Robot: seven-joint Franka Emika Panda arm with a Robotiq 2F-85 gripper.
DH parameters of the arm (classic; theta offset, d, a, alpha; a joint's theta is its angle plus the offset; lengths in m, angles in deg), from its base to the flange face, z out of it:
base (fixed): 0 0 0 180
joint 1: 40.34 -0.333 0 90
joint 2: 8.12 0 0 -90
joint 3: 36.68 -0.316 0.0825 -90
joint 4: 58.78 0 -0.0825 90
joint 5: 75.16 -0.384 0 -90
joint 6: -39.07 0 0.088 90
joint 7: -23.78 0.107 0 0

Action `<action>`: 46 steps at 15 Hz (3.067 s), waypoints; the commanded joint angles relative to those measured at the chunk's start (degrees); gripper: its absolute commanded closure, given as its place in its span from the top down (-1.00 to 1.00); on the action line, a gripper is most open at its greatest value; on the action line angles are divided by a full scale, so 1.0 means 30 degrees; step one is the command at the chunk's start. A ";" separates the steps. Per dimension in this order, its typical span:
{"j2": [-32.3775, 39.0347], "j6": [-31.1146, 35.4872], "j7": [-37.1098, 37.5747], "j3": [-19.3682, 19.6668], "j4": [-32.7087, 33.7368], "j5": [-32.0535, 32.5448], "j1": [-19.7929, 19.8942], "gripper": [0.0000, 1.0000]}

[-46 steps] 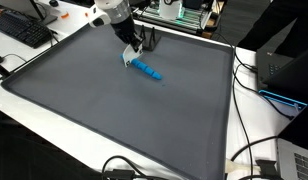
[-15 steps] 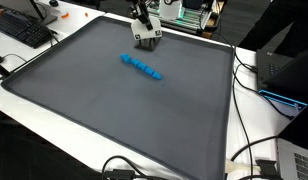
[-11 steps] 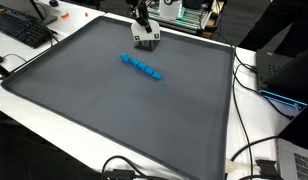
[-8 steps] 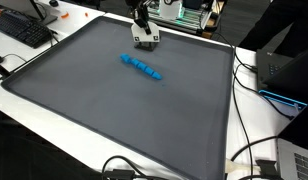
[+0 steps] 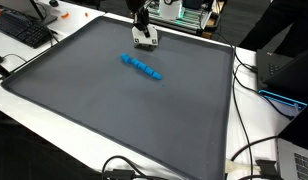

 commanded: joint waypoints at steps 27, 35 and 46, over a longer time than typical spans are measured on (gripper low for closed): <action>0.0680 0.2003 -0.0548 -0.0289 -0.0803 -0.0867 -0.0062 -0.42; -0.0838 0.1111 0.0542 -0.0015 -0.1017 0.1846 0.0168 0.62; -0.4834 -0.3421 -0.0208 -0.0854 0.0551 0.9560 0.0579 1.00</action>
